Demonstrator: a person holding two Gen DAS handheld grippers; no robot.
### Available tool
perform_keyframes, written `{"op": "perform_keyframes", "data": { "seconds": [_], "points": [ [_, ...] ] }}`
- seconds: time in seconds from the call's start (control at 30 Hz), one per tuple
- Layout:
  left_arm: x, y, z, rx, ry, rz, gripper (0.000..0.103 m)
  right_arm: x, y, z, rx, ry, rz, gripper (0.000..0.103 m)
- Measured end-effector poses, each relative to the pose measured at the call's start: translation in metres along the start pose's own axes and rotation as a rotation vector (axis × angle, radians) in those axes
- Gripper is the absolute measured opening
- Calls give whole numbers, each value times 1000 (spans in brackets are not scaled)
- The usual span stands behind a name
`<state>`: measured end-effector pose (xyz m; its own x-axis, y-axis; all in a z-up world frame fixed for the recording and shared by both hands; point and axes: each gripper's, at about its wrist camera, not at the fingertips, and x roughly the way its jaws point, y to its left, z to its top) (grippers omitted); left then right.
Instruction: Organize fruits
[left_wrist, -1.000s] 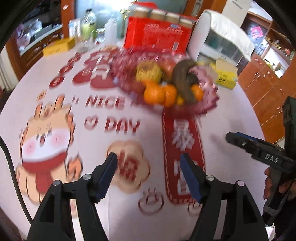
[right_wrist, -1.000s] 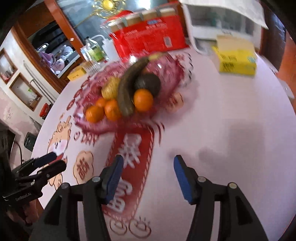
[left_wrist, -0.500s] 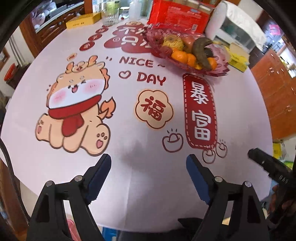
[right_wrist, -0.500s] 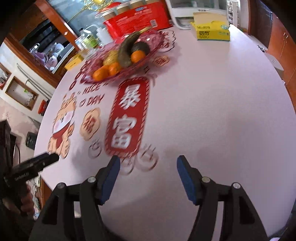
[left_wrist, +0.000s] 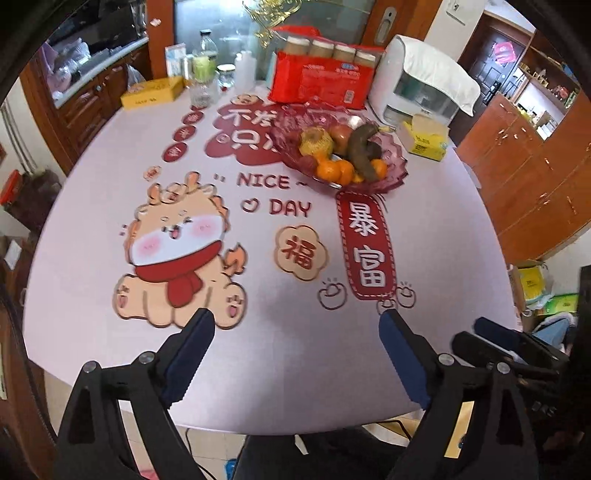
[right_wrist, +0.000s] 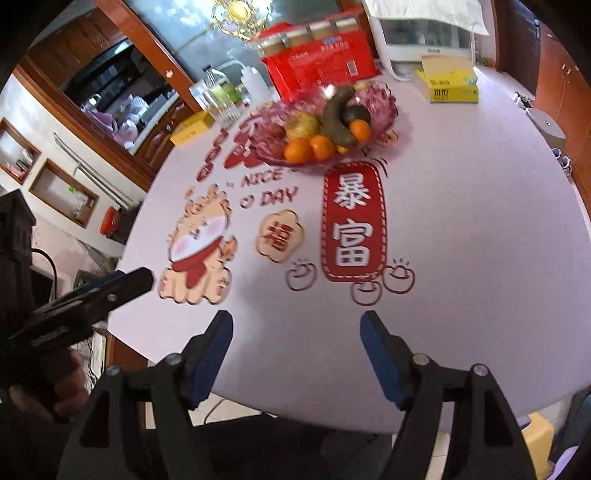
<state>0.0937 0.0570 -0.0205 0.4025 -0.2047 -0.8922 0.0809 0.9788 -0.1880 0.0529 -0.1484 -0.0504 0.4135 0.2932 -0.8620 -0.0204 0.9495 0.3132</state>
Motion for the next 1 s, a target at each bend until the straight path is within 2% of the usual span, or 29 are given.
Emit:
{"op": "perform_keyframes", "data": {
  "seconds": [0.13, 0.37, 0.53, 0.87, 1.0],
  "points": [
    [-9, 3, -7, 15, -9, 10, 92, -13, 20, -8, -10, -61, -46, 73],
    [-21, -4, -20, 50, -73, 25, 99, -24, 36, -27, -3, -104, -57, 75],
    [-29, -6, -24, 57, -126, 65, 102, -33, 43, -34, -14, -159, -89, 85],
    [-36, -11, -29, 77, -157, 114, 102, -41, 47, -42, -19, -211, -149, 102],
    [-39, -14, -32, 78, -174, 124, 102, -42, 46, -43, -26, -209, -162, 103]
  ]
}}
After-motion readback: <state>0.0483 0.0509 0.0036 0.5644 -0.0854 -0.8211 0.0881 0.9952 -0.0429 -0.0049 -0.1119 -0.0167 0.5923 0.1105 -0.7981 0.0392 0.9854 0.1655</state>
